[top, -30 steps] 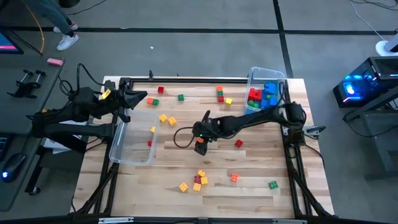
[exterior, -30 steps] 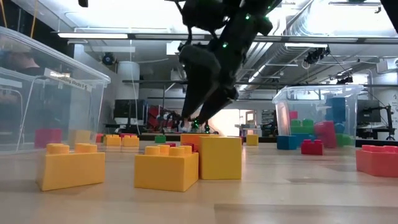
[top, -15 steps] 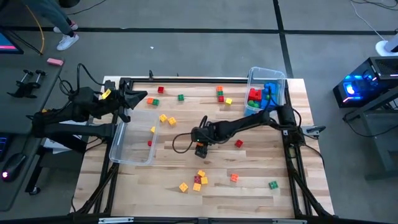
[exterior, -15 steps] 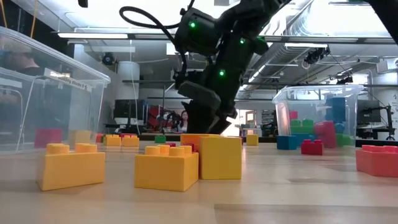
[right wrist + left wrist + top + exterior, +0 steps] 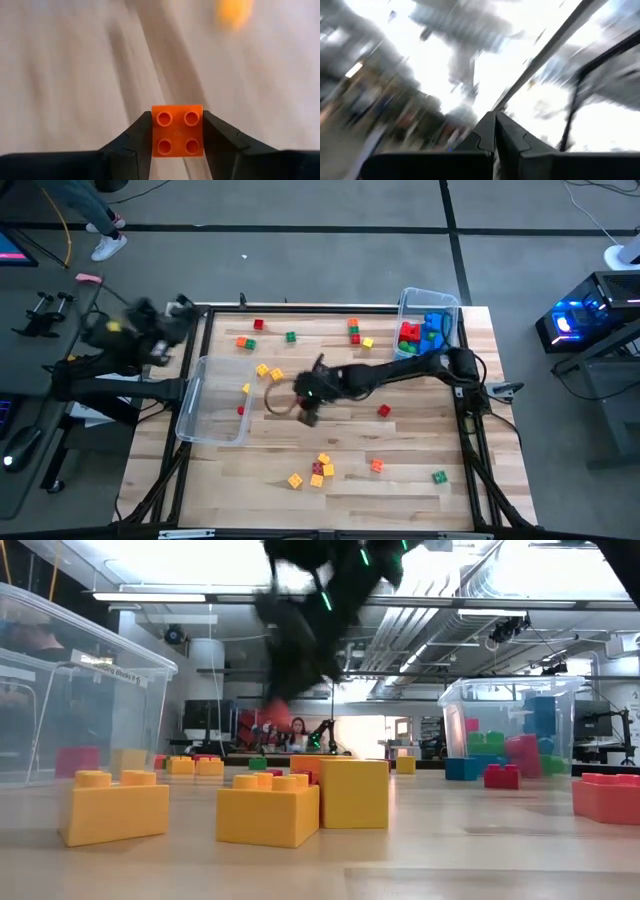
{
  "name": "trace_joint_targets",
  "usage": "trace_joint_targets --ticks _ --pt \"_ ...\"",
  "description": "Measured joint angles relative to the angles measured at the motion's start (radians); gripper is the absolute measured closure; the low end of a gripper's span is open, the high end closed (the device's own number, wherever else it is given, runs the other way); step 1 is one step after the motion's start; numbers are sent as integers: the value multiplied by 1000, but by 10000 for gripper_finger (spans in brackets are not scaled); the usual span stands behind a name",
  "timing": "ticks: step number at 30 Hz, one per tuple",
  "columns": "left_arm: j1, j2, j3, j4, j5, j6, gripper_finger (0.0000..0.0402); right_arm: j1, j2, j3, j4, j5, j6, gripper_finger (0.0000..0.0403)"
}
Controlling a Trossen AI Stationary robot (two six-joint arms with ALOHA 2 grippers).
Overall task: Sort blocks by size
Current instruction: Put the small orange game piece into the left transparent bin
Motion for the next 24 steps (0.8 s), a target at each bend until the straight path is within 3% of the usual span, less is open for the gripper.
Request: trace_joint_targets --ticks 4,9,17,20,24 --pt "0 -7 1 175 85 82 401 -9 3 199 110 -1 -102 271" --pt "0 -16 0 132 92 107 402 -23 69 385 273 15 -164 271" --pt "-2 27 0 73 83 93 402 -41 338 737 263 -43 -112 271" --pt "-2 31 0 75 83 64 402 -41 351 714 359 -51 -104 268" --pt "-2 31 0 71 83 56 401 -48 350 703 315 -52 -87 173"
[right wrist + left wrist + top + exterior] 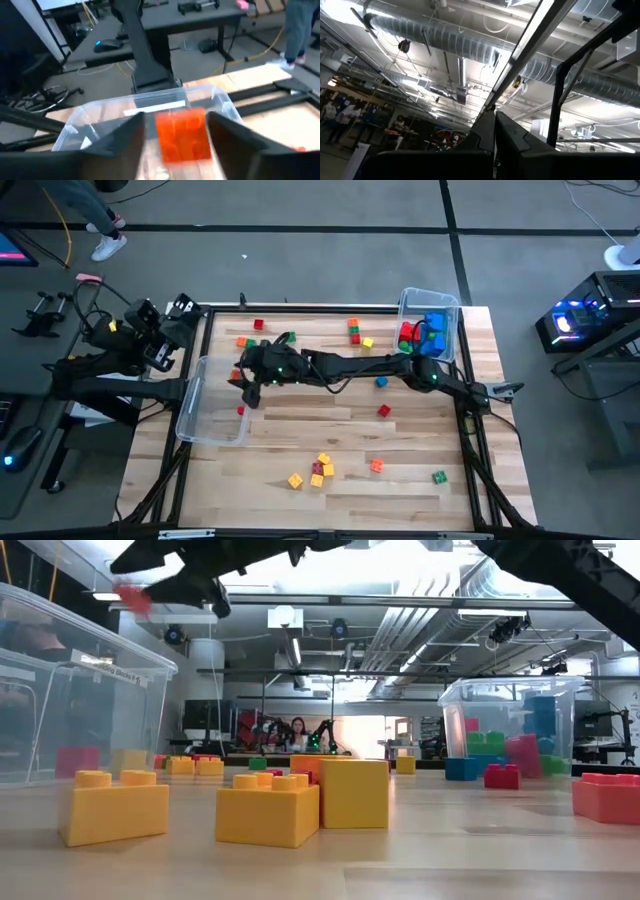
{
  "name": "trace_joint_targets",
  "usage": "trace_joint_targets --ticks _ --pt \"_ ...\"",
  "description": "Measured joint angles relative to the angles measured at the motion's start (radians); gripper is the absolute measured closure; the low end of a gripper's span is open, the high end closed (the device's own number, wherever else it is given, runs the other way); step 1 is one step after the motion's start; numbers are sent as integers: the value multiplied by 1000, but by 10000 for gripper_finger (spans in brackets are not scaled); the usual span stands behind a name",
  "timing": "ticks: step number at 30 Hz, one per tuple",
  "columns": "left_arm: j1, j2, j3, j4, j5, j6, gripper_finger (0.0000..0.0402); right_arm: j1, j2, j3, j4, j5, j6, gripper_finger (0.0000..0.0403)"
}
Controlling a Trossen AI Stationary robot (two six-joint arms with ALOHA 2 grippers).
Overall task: Sort blocks by size
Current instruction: Put the small orange game piece into the left transparent bin, then put the small yellow game piece into the left transparent bin
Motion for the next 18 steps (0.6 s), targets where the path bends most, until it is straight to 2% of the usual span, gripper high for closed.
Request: trace_joint_targets --ticks 4,7,10,14,18 --pt "0 0 0 -5 0 2 402 -23 -12 42 -128 -41 8 80" --pt "0 0 0 -37 0 29 402 -39 -43 25 -178 -83 9 49" --pt "0 5 0 -85 -1 24 402 -41 -82 28 -330 -110 -30 44" --pt "0 19 1 -168 -1 5 402 -38 -148 23 -668 -113 -145 49" --pt "0 62 1 -208 -1 -1 402 -30 -212 -95 -921 -129 -180 61"
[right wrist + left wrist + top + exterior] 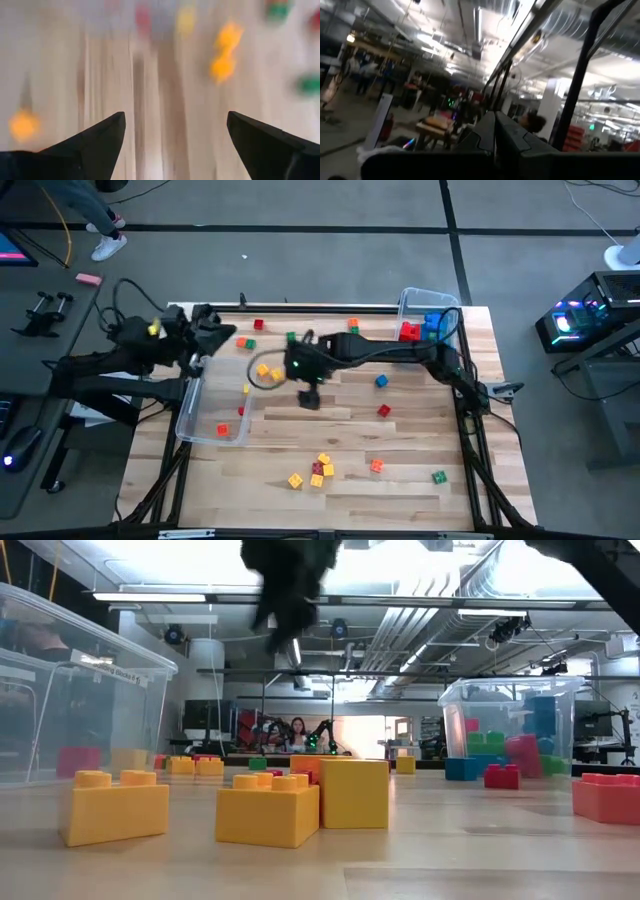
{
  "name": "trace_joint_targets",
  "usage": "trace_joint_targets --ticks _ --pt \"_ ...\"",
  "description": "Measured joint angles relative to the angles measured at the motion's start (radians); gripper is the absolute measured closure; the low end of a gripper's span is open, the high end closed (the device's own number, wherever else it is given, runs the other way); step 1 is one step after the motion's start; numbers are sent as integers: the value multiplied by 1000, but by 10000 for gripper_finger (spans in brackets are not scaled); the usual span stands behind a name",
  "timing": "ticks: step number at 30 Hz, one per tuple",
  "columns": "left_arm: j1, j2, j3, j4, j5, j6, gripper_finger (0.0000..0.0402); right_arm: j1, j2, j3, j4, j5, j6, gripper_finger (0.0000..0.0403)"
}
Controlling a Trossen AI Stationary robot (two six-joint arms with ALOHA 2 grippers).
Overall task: Sort blocks by size
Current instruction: Put the small yellow game piece into the left transparent bin
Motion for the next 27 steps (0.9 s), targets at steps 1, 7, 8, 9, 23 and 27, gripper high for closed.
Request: trace_joint_targets --ticks 1,7,8,9,23,27 --pt "0 13 0 2 0 -1 402 5 -26 -63 -12 -5 0 63" --pt "-2 101 0 -16 8 -88 399 73 -316 -623 217 -28 191 75" --pt "-5 124 0 -26 8 -108 396 89 -372 -725 280 -19 261 75" --pt "-7 149 0 -34 13 -124 390 108 -425 -820 337 2 340 75" --pt "-128 821 443 -558 208 309 215 458 -974 -1394 581 510 1227 75" --pt "-182 947 480 -555 205 427 195 477 -984 -1397 571 521 1237 75"
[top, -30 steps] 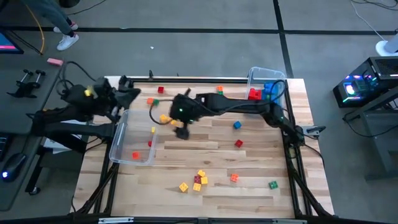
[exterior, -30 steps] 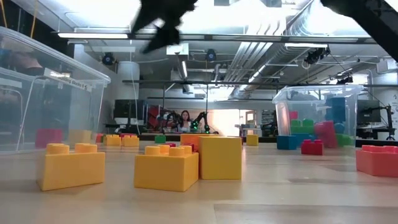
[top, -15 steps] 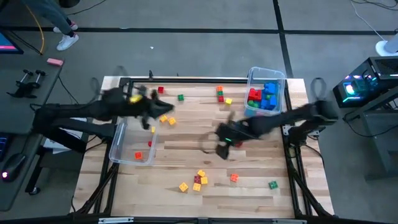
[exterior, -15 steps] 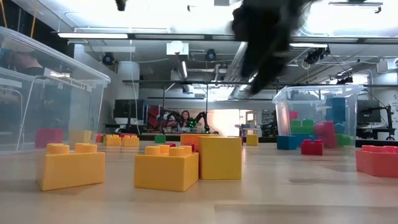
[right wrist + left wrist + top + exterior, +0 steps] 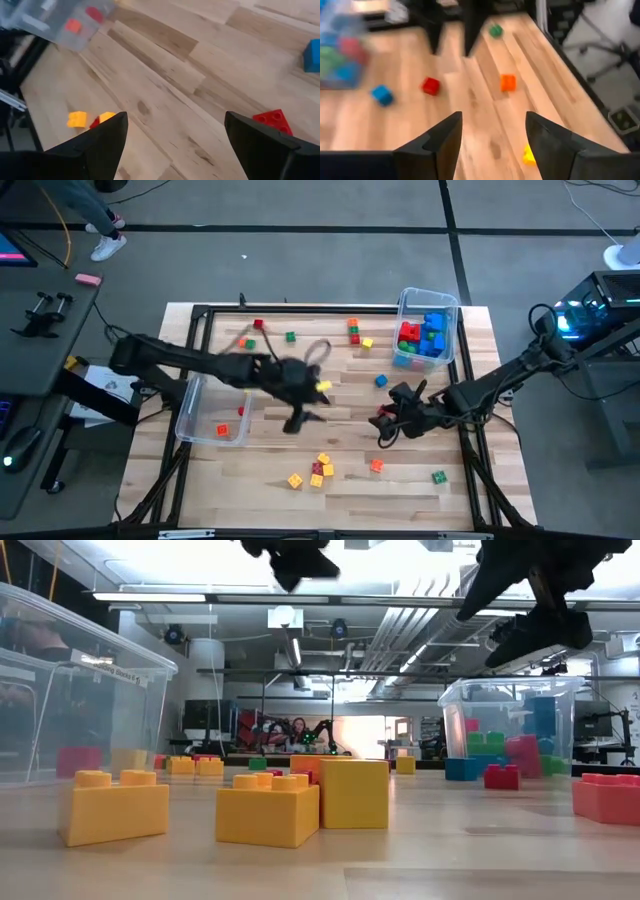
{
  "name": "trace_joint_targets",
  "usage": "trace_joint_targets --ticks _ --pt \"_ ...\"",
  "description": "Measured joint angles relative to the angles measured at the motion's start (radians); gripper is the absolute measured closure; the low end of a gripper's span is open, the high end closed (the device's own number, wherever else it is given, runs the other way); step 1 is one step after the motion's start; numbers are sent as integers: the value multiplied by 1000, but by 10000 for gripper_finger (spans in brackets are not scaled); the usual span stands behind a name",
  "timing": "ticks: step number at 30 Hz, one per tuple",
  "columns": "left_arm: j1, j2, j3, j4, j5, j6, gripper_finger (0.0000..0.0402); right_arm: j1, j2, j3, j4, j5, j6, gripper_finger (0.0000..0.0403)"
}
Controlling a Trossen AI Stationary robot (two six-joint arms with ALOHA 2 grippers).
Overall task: Sort blocks by size
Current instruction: Put the small yellow game piece into the left transparent bin
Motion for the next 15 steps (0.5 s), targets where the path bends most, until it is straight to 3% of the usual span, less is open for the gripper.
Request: trace_joint_targets --ticks 10,15 --pt "-157 279 0 79 -2 185 192 -1 1 -1 -74 12 -8 75" --pt "-204 387 0 229 15 218 192 -1 1 -1 -93 19 -7 75"
